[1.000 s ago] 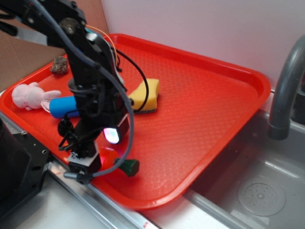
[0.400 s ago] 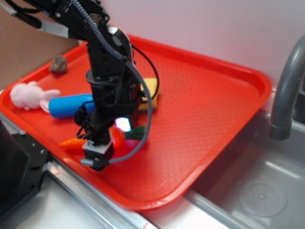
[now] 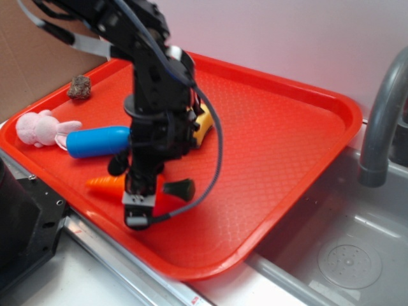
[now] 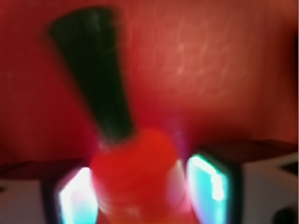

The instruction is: Grab the carrot.

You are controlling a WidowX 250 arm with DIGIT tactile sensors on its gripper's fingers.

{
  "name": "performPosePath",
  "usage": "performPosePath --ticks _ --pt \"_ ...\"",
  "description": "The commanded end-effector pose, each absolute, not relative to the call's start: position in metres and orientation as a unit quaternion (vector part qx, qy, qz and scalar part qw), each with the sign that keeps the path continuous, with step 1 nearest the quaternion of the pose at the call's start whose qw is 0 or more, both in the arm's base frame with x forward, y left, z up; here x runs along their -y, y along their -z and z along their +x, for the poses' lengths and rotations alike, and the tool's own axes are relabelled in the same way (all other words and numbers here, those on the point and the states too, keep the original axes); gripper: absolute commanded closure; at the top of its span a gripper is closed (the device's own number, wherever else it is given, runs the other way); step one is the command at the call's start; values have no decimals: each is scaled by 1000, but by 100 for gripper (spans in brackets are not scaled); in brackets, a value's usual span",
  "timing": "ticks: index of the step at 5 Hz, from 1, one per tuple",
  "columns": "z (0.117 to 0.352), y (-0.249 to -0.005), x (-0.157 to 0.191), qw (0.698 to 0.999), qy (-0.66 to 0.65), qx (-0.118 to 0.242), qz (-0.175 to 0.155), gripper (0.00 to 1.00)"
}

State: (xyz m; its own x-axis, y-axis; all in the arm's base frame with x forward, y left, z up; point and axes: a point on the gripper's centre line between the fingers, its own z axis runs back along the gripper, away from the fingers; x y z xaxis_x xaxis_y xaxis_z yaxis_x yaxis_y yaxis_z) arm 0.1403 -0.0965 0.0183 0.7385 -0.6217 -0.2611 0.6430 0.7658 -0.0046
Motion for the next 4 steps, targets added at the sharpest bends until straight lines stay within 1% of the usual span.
performPosePath --ticks 1,2,3,4 --pt "130 -18 117 947 294 -130 28 100" --pt "134 -36 114 946 306 -104 5 100" --pt "150 -85 98 960 278 -15 32 100" --pt "152 -137 71 976 199 45 71 100"
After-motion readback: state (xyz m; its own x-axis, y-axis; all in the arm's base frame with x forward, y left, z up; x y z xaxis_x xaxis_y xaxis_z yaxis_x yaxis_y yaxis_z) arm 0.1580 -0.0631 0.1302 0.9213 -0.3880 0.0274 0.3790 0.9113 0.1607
